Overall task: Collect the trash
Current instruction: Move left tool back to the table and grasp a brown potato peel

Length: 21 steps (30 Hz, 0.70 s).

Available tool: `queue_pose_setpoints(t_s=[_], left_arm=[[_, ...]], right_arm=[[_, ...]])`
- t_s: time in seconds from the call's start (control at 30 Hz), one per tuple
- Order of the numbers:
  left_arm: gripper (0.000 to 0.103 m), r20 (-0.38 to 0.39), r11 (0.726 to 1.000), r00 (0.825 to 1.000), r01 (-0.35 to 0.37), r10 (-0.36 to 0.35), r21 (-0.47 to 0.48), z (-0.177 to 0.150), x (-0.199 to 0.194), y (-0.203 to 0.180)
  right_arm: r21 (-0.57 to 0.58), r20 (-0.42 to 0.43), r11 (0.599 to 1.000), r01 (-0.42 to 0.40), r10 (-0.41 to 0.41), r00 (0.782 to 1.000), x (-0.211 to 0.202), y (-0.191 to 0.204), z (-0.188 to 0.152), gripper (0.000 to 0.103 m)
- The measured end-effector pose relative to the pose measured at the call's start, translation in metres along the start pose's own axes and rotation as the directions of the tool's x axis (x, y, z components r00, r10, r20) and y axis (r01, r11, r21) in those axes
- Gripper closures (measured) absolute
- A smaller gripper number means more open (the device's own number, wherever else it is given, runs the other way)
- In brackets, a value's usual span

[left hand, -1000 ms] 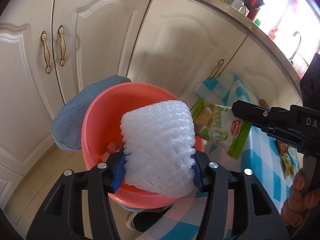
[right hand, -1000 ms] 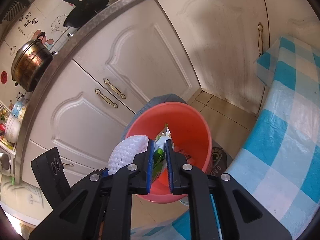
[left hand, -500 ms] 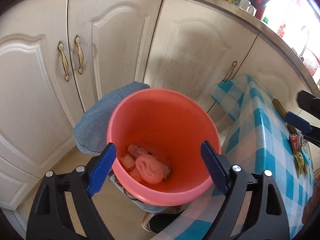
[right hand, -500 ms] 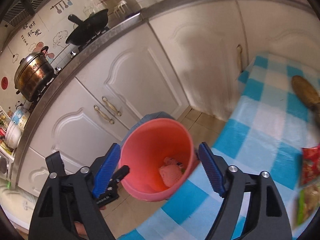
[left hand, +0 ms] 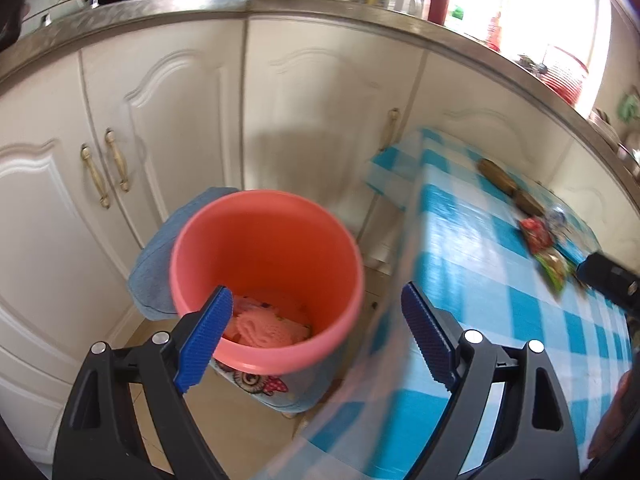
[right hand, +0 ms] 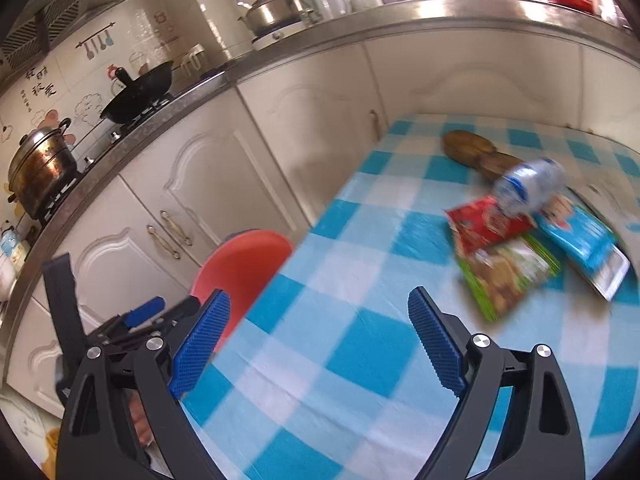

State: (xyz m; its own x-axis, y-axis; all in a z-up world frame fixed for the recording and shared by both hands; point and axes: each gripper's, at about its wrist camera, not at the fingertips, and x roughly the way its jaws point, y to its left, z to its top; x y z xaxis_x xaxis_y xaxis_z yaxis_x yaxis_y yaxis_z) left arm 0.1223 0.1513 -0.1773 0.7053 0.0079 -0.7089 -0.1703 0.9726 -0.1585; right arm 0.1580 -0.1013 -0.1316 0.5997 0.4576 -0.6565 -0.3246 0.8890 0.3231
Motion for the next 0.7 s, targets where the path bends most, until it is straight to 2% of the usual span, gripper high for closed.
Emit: queue_pose_setpoints(t_s=[0.2,0.47,0.7], left_arm=[[0.016,0.0,0.997,0.998,0.057,-0.057,0.056,-0.01,-0.019,-0.028],[0.016,-0.041,0.981,0.992,0.123,-0.118,0.149,-0.037,-0.038,-0.066],[0.016,-0.082,0.957,0.986,0.164,-0.148,0.241,-0.055,-0.05,-0.104]], right_arm=[[0.088,0.032,0.993,0.077,-0.08,0.996,-0.033,-0.033,-0.029,0.013],[0.224,0.038,0.967,0.124,-0.136,0.99,-0.069,-0.082,-0.06,0.013],[0.299,0.092,0.944,0.14,-0.174,0.98,-0.102,-0.114,-0.076,0.013]])
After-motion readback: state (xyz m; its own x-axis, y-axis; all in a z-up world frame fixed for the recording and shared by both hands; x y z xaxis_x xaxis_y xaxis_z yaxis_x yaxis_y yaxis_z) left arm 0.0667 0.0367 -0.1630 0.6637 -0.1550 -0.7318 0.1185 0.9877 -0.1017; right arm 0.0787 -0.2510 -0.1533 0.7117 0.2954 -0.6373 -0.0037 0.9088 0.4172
